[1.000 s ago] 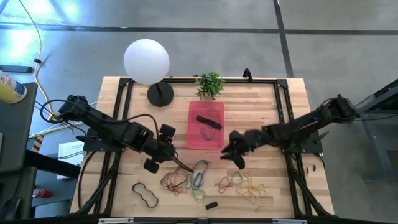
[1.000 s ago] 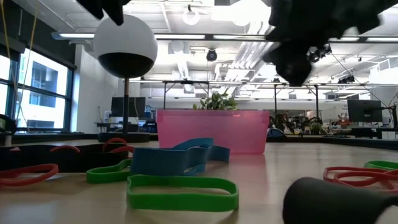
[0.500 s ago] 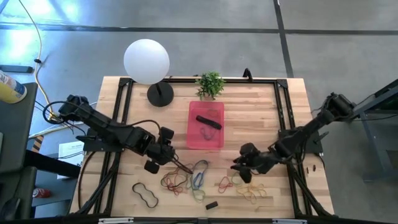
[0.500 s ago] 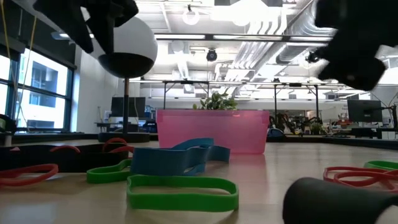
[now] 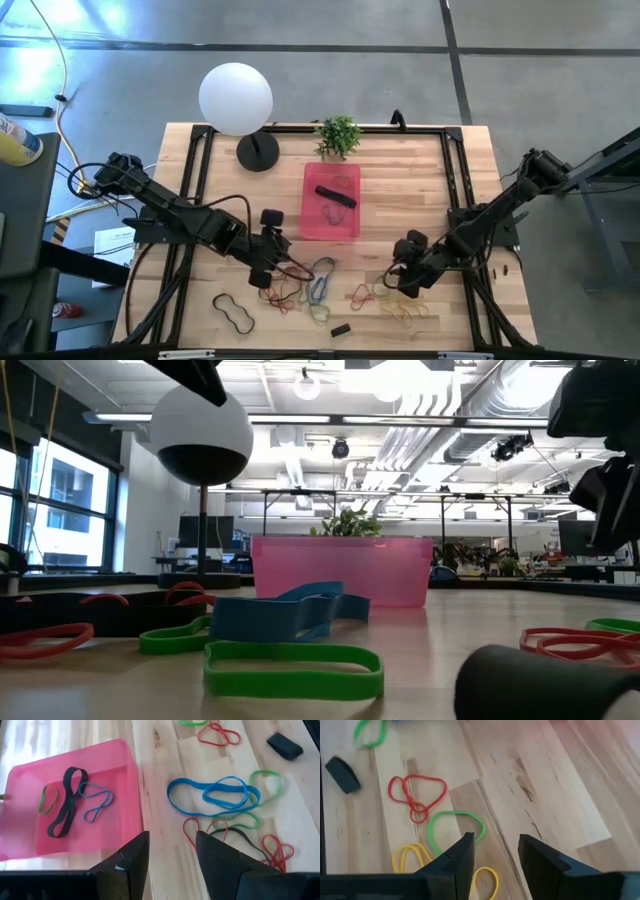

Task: Pick and place rubber bands into bin
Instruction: Put the green rubber band into the red bin

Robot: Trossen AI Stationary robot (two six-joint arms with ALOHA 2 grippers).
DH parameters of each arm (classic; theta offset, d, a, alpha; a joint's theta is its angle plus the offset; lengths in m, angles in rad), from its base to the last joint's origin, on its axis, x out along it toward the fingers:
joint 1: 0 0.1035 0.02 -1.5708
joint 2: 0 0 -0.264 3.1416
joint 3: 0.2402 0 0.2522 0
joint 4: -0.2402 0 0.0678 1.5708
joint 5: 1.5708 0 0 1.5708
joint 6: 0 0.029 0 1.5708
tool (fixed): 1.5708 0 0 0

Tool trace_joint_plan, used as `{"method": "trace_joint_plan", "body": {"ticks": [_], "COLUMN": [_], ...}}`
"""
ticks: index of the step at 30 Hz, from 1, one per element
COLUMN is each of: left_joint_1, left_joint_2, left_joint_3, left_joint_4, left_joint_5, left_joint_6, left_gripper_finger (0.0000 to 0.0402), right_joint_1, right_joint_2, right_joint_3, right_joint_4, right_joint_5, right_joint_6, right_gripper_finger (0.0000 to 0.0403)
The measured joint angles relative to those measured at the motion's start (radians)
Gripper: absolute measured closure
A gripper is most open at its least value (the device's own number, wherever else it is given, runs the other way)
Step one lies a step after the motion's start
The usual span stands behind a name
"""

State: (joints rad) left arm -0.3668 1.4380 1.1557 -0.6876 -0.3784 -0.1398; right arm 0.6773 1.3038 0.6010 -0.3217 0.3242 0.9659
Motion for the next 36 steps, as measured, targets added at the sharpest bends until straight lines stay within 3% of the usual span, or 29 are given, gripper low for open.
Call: {"method": "trace_joint_plan", "body": {"ticks": [10, 23, 36], "left_joint_1": [0.000, 0.000, 0.000], "left_joint_2": [0.000, 0.000, 0.000], "left_joint_3": [0.000, 0.000, 0.000], "left_joint_4": [-0.001, -0.052, -0.072], "left_joint_5": [-0.007, -0.008, -0.008], "left_joint_6": [-0.025, -0.023, -0.023], "left_gripper_finger": [0.0252, 0.0252, 0.0252], "right_joint_1": [0.000, -0.002, -0.003], "right_joint_2": [0.101, 0.281, 0.317], "right_joint_3": [0.000, 0.002, 0.003], "right_joint_4": [0.175, 0.267, 0.290], "right_joint_5": [-0.021, -0.048, -0.022], "right_joint_6": [-0.224, -0.104, -0.023], "right_gripper_finger": [0.0259, 0.0259, 0.0276]}}
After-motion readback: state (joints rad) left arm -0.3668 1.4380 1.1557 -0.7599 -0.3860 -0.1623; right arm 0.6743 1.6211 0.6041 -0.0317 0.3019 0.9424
